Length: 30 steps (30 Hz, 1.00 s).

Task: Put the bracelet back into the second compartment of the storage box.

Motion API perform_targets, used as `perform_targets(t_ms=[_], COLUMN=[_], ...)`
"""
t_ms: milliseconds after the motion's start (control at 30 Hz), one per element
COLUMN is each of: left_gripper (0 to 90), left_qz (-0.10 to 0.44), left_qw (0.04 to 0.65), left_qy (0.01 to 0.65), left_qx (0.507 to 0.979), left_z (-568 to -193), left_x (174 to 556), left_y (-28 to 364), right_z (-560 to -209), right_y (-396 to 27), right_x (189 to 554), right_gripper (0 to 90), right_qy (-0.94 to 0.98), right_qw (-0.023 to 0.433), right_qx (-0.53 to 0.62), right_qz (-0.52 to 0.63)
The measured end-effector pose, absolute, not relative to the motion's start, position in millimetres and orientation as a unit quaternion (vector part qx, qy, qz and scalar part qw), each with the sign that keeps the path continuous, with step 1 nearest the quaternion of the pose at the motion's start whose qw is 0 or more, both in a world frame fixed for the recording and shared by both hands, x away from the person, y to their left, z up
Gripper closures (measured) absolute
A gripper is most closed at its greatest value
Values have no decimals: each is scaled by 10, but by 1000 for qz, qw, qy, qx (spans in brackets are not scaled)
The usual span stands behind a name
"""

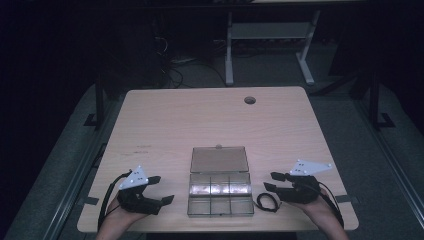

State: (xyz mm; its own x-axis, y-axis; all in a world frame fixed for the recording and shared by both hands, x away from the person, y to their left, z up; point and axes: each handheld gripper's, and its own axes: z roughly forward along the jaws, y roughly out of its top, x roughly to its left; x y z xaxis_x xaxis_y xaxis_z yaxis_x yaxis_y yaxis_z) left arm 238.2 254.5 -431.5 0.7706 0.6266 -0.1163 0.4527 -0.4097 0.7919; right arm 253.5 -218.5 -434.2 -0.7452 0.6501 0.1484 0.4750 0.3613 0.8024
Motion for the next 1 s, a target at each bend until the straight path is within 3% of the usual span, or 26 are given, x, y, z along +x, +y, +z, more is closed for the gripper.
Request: perform_targets(t_ms=[333,1000], left_gripper=[162,162], left_qz=[85,87], left_qw=[428,417], left_qy=[317,316], left_qx=[842,848], left_z=[-4441,-4519], left_x=[2433,2477], left_y=[2471,2461], right_z=[-4532,-4649], right_y=[-2180,-2069], right_x=[2581,2619], right_gripper=[668,766], right_qy=[846,879], right_qw=[74,59], right_qx=[328,304], right_qz=[415,363])
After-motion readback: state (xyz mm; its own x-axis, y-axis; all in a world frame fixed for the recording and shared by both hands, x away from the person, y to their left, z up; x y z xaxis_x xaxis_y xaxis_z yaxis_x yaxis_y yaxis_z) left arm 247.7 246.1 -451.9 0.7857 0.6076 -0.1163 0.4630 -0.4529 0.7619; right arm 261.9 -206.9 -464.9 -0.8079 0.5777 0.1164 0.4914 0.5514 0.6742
